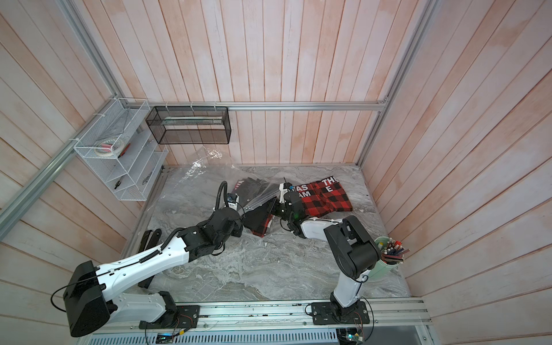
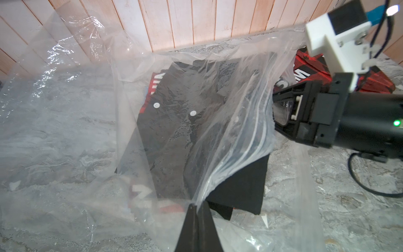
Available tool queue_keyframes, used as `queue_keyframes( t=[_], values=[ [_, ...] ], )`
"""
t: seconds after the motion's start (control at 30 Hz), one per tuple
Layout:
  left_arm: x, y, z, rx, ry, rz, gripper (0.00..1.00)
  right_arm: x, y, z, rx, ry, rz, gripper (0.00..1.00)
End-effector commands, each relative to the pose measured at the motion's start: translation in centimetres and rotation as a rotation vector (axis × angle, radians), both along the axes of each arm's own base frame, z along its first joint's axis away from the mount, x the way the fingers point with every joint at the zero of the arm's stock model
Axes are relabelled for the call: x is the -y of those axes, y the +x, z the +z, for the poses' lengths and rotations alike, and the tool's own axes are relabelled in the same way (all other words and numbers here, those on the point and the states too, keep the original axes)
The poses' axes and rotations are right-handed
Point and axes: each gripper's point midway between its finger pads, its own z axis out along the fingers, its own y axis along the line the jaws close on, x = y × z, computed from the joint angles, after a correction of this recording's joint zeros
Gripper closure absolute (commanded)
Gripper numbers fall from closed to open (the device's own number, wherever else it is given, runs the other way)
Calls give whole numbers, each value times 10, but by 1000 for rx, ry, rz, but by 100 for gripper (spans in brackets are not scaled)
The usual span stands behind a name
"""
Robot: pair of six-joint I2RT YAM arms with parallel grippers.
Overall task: Take the shirt out of the vacuum bag
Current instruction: Take out the shirt from the vacuum bag.
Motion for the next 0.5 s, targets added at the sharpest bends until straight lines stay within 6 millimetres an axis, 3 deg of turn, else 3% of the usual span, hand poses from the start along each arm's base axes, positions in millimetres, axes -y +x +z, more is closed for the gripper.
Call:
queue_keyframes(
  t=[0.0,0.3,0.47],
  values=[
    [-11,3,8,23,-23,59,100,4,-6,14,42,8,14,100],
    [-20,8,6,14,-29,105,100,14,-30,45,86,35,34,100],
    [-25,13,4,9,-15,127,100,23,-45,73,135,37,38,100]
  ],
)
